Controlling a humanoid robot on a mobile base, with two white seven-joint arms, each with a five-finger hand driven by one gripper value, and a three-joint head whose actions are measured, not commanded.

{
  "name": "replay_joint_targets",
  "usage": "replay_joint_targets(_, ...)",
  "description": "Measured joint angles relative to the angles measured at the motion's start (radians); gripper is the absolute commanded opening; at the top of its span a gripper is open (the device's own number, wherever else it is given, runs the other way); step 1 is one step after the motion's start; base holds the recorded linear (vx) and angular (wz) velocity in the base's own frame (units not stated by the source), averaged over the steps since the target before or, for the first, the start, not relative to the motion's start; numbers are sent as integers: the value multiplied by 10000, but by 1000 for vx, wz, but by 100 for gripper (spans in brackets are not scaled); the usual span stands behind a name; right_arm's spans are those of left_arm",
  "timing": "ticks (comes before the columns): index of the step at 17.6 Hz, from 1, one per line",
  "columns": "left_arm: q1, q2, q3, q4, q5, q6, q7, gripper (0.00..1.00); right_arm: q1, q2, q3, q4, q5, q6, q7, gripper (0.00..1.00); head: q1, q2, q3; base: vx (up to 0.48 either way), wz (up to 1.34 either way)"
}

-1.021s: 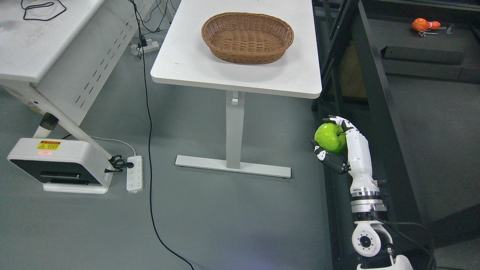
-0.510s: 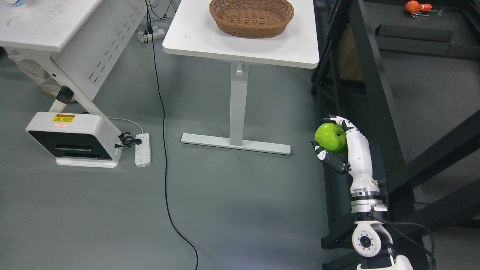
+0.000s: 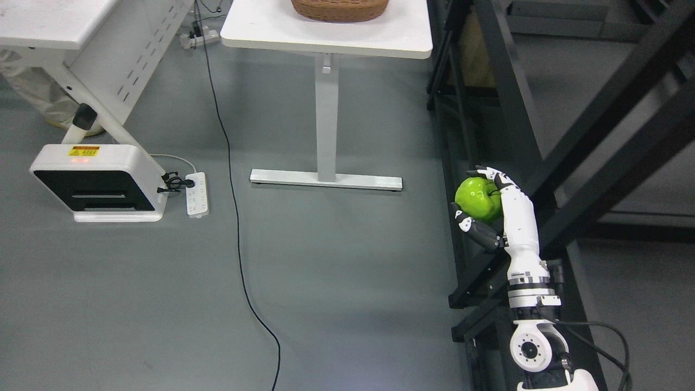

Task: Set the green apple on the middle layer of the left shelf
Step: 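Hold the apple in the right hand while turning toward the shelf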

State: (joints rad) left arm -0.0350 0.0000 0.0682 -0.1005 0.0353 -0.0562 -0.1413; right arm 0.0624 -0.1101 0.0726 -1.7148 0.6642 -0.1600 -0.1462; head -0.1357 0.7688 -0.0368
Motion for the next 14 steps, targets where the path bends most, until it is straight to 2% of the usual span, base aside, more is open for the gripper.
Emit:
replay_joint_targets(6, -3, 0, -1, -2, 0, 0, 0, 100, 12, -2, -3, -8, 0, -24, 39, 0, 0, 0, 0, -142, -878)
replay_joint_targets(14, -3, 0, -1, -3, 0, 0, 0, 100, 18, 5, -3, -9, 0, -31, -4, 0, 0, 0, 0, -46, -882)
